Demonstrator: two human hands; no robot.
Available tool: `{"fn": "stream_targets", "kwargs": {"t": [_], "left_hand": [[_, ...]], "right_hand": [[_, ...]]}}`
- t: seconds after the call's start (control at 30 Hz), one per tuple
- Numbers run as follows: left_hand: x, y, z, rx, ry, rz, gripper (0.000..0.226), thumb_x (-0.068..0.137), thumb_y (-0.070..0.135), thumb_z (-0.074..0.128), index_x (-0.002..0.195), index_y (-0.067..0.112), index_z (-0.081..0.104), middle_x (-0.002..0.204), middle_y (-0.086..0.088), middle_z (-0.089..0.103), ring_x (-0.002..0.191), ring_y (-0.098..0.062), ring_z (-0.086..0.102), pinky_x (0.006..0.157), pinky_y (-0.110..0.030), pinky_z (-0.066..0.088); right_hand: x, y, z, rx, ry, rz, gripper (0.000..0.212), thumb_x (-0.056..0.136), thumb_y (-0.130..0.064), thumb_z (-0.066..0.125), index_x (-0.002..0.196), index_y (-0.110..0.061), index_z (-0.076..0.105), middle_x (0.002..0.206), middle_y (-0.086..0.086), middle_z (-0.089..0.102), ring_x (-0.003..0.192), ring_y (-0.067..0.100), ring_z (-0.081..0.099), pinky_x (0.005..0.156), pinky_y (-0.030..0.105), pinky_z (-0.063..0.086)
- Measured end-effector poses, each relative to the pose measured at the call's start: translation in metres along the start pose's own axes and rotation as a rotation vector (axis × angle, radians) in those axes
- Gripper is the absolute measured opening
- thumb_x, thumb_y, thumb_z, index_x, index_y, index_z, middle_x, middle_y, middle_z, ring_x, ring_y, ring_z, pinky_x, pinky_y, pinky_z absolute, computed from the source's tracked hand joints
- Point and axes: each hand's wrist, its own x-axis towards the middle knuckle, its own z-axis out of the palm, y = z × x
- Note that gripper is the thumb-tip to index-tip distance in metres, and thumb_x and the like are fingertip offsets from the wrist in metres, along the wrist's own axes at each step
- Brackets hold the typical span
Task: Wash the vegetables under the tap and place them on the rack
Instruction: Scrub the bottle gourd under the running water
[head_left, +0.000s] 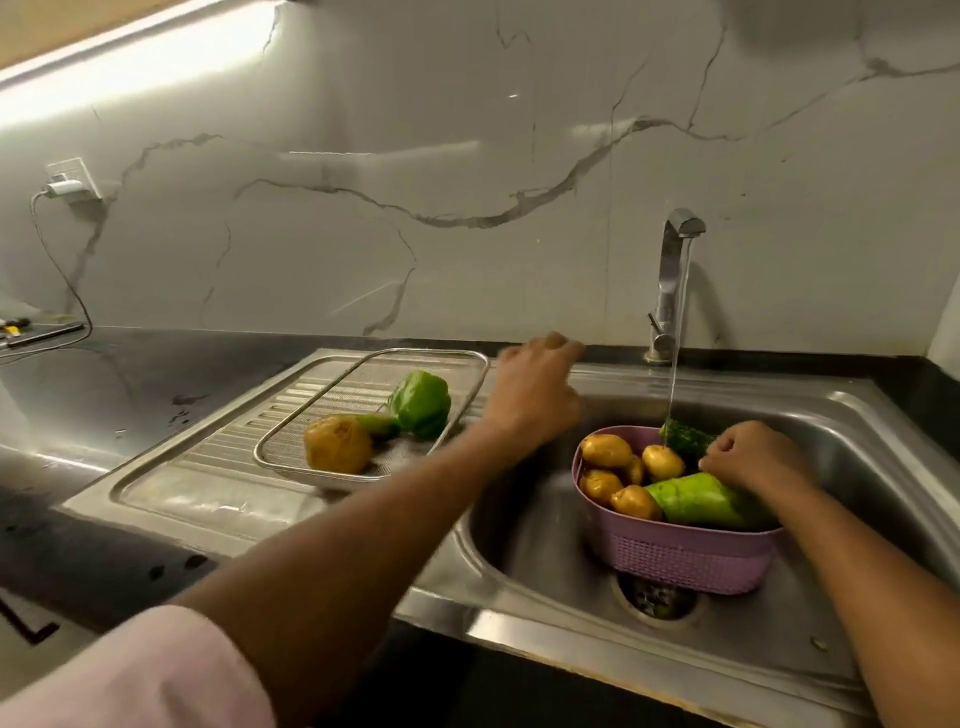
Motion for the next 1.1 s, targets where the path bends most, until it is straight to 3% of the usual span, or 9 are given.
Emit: {"fn": "stream_targets", "kwargs": {"t": [0.1,0.17,0.27,0.4,0.6,0.7,0.9,1.03,1.1], "left_hand": [[0.006,0.049,0.040,-0.129,-0.211,-0.017,0.035,0.088,0.029,0.074,0.122,0.022,0.066,0.117,-0.002,0.066,0.106,-0.021,0.062,0.093,-0.041,0.055],[0.006,0.069,0.067,-0.168,-0.367,-0.042,0.029,0.089,0.029,0.072,0.116,0.019,0.069,0.105,-0.004,0.069,0.093,-0.022,0.067,0.084,-0.041,0.060],[0.004,0.077,0.103,-0.161,-0.512,-0.079,0.027,0.089,0.025,0.065,0.114,0.014,0.069,0.108,-0.013,0.069,0.100,-0.033,0.067,0.088,-0.047,0.055],[0.003,0.066,0.138,-0.076,-0.655,-0.109,0.056,0.085,0.037,0.069,0.136,0.022,0.051,0.127,-0.020,0.058,0.120,-0.044,0.056,0.100,-0.058,0.050],[0.008,0.066,0.136,-0.054,-0.638,-0.067,0.062,0.086,0.043,0.072,0.140,0.024,0.048,0.129,-0.014,0.059,0.120,-0.038,0.057,0.101,-0.051,0.050],[0.008,0.071,0.131,0.005,-0.561,0.024,0.056,0.090,0.041,0.071,0.139,0.021,0.053,0.129,-0.011,0.062,0.119,-0.032,0.060,0.098,-0.044,0.047],[0.010,0.073,0.127,0.015,-0.514,0.097,0.056,0.094,0.044,0.067,0.143,0.025,0.050,0.132,-0.008,0.063,0.121,-0.032,0.061,0.099,-0.048,0.046],[0.014,0.055,0.124,-0.277,-0.429,-0.026,0.073,0.091,0.046,0.073,0.154,0.027,0.041,0.137,-0.009,0.062,0.124,-0.030,0.059,0.100,-0.041,0.048],[0.016,0.048,0.122,-0.476,-0.371,-0.118,0.074,0.089,0.045,0.076,0.153,0.027,0.042,0.139,-0.006,0.061,0.124,-0.027,0.060,0.099,-0.037,0.048]], "right_hand": [[-0.003,-0.005,0.000,-0.243,-0.137,0.042,0.046,0.063,-0.051,0.078,0.102,-0.026,0.072,0.123,0.006,0.065,0.116,0.030,0.058,0.101,0.044,0.051],[-0.014,-0.007,-0.005,-0.372,-0.195,0.008,0.054,0.073,-0.052,0.080,0.122,-0.036,0.062,0.140,0.007,0.047,0.133,0.032,0.041,0.109,0.044,0.043],[-0.021,0.001,-0.006,-0.413,-0.218,-0.003,0.080,0.073,-0.046,0.086,0.142,-0.039,0.046,0.146,0.008,0.032,0.136,0.034,0.041,0.111,0.043,0.041],[-0.022,0.003,-0.004,-0.429,-0.163,-0.024,0.077,0.070,-0.046,0.088,0.136,-0.042,0.048,0.140,0.005,0.039,0.132,0.033,0.049,0.111,0.045,0.037],[-0.016,0.006,-0.002,-0.399,-0.090,-0.081,0.077,0.054,-0.041,0.099,0.120,-0.043,0.059,0.122,0.000,0.048,0.119,0.031,0.057,0.104,0.046,0.045],[-0.016,0.005,-0.011,-0.388,-0.093,-0.112,0.083,0.048,-0.043,0.101,0.122,-0.043,0.063,0.126,-0.003,0.053,0.116,0.028,0.060,0.100,0.047,0.050],[-0.018,-0.002,-0.025,-0.364,-0.032,-0.208,0.083,0.048,-0.042,0.102,0.123,-0.040,0.067,0.126,-0.004,0.062,0.113,0.024,0.062,0.093,0.038,0.053],[-0.017,-0.016,-0.044,-0.354,0.124,-0.400,0.082,0.056,-0.045,0.098,0.130,-0.044,0.063,0.127,-0.002,0.061,0.117,0.028,0.057,0.095,0.040,0.049],[-0.016,-0.024,-0.047,-0.192,0.245,-0.532,0.075,0.065,-0.040,0.093,0.133,-0.042,0.061,0.128,-0.001,0.057,0.117,0.028,0.055,0.096,0.042,0.049]]}}
